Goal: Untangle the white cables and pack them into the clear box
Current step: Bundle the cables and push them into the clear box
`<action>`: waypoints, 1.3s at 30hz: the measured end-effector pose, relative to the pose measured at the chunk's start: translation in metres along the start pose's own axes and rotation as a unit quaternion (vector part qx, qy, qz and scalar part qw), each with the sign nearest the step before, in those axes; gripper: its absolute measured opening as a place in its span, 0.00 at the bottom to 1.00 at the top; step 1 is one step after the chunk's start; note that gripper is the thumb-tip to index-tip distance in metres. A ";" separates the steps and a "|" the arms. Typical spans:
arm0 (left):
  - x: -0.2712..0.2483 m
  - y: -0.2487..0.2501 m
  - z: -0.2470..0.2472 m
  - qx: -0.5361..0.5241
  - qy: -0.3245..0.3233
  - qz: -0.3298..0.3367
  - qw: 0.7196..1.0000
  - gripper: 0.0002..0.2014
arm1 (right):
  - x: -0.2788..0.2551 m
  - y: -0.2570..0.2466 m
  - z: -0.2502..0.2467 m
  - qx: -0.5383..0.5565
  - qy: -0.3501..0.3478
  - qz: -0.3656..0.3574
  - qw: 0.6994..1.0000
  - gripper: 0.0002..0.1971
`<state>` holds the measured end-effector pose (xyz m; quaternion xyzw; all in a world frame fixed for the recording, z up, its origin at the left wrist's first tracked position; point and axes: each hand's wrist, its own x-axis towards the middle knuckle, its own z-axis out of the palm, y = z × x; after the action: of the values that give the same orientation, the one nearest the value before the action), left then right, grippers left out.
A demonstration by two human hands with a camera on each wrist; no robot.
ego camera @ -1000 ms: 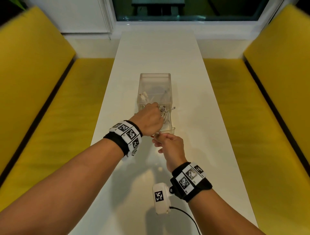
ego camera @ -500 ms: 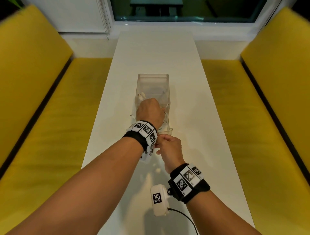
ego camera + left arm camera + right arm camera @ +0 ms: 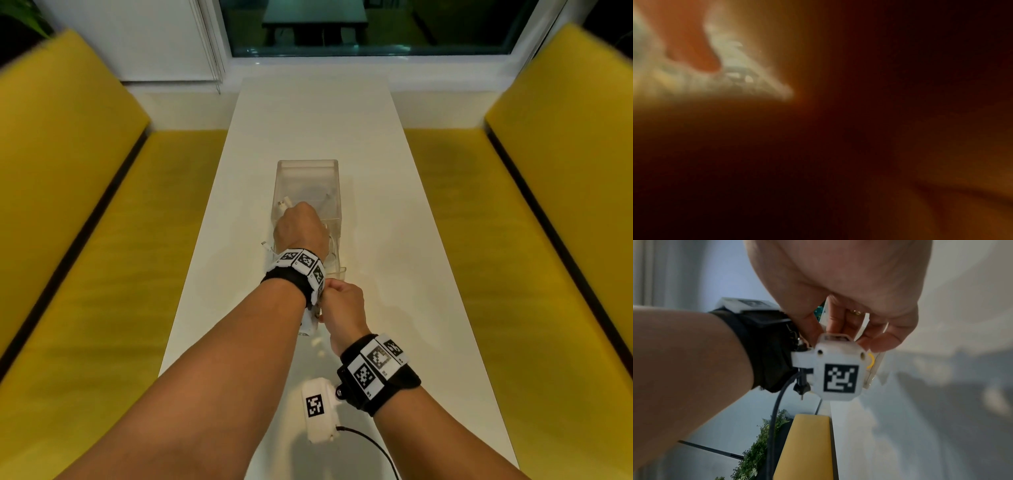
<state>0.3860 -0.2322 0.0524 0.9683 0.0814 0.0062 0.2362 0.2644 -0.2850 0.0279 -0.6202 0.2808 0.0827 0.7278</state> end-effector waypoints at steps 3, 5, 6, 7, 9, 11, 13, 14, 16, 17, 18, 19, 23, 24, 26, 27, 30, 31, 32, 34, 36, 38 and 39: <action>-0.002 -0.004 0.001 -0.047 -0.006 -0.003 0.999 0.10 | 0.000 -0.001 0.000 0.005 -0.002 0.001 1.000 0.17; -0.008 -0.012 -0.002 -0.087 -0.020 0.031 0.996 0.14 | 0.001 -0.002 0.001 0.013 -0.002 0.000 1.000 0.12; -0.012 -0.019 -0.004 -0.119 -0.028 0.054 0.991 0.12 | 0.003 -0.003 0.002 0.017 0.001 0.001 1.000 0.09; -0.015 -0.026 -0.005 -0.152 -0.033 0.074 0.985 0.09 | 0.005 -0.003 0.002 0.022 0.003 0.004 1.000 0.07; -0.022 -0.040 -0.007 -0.204 -0.003 0.112 0.972 0.11 | 0.008 -0.003 0.004 0.031 0.004 0.012 0.999 0.04; -0.025 -0.051 -0.006 -0.233 0.042 0.130 0.963 0.15 | 0.008 -0.003 0.006 0.030 0.005 0.017 0.999 0.04; -0.030 -0.057 -0.003 -0.234 0.060 0.139 0.960 0.14 | 0.008 -0.001 0.007 0.030 0.007 0.018 0.999 0.03; -0.032 -0.059 -0.002 -0.220 0.066 0.146 0.962 0.12 | 0.008 -0.002 0.008 0.032 0.005 0.018 0.999 0.03; -0.036 -0.059 0.000 -0.152 0.091 0.164 0.970 0.08 | 0.008 -0.002 0.008 0.035 0.004 0.021 0.999 0.03; -0.037 -0.059 -0.001 -0.117 0.103 0.166 0.974 0.06 | 0.008 -0.002 0.007 0.036 0.006 0.022 0.999 0.03; -0.037 -0.059 -0.002 -0.096 0.108 0.167 0.975 0.05 | 0.008 -0.002 0.007 0.037 0.006 0.022 0.999 0.03; -0.039 -0.060 -0.003 -0.088 0.108 0.168 0.976 0.06 | 0.008 -0.002 0.007 0.038 0.006 0.020 0.999 0.04; -0.049 -0.066 -0.002 -0.083 0.127 0.128 0.980 0.12 | 0.008 -0.001 0.007 0.024 0.011 0.011 1.000 0.04; -0.050 -0.067 -0.002 -0.085 0.136 0.078 0.984 0.18 | 0.008 0.000 0.008 0.022 0.012 0.009 1.000 0.04; -0.051 -0.066 -0.006 -0.104 0.142 -0.046 0.983 0.34 | 0.008 0.000 0.007 0.017 0.014 0.001 1.000 0.06; -0.051 -0.064 -0.010 -0.120 0.132 -0.099 0.979 0.40 | 0.007 0.000 0.007 0.015 0.013 -0.003 1.000 0.05; -0.049 -0.060 -0.015 -0.185 0.083 -0.156 0.967 0.37 | 0.005 0.000 0.006 0.017 0.009 -0.008 1.000 0.05; -0.049 -0.059 -0.015 -0.193 0.081 -0.139 0.968 0.32 | 0.006 0.001 0.006 0.018 0.009 -0.009 1.000 0.05; -0.050 -0.058 -0.015 -0.190 0.089 -0.115 0.971 0.27 | 0.005 0.000 0.006 0.018 0.009 -0.010 1.000 0.04; -0.051 -0.055 -0.015 -0.151 0.104 -0.069 0.981 0.24 | 0.006 0.000 0.007 0.016 0.006 -0.010 1.000 0.05; -0.052 -0.050 -0.013 -0.085 0.097 -0.022 0.991 0.23 | 0.008 -0.001 0.006 0.013 0.005 -0.008 1.000 0.05; -0.049 -0.043 -0.012 -0.049 0.058 0.008 0.997 0.16 | 0.008 -0.002 0.004 0.013 0.003 -0.007 1.000 0.07; -0.046 -0.042 -0.012 -0.050 0.039 0.021 0.998 0.12 | 0.007 -0.003 0.002 0.012 0.004 -0.007 1.000 0.07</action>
<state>0.3337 -0.1975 0.0455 0.9558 0.0700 0.0528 0.2806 0.2725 -0.2853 0.0269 -0.6135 0.2801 0.0714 0.7349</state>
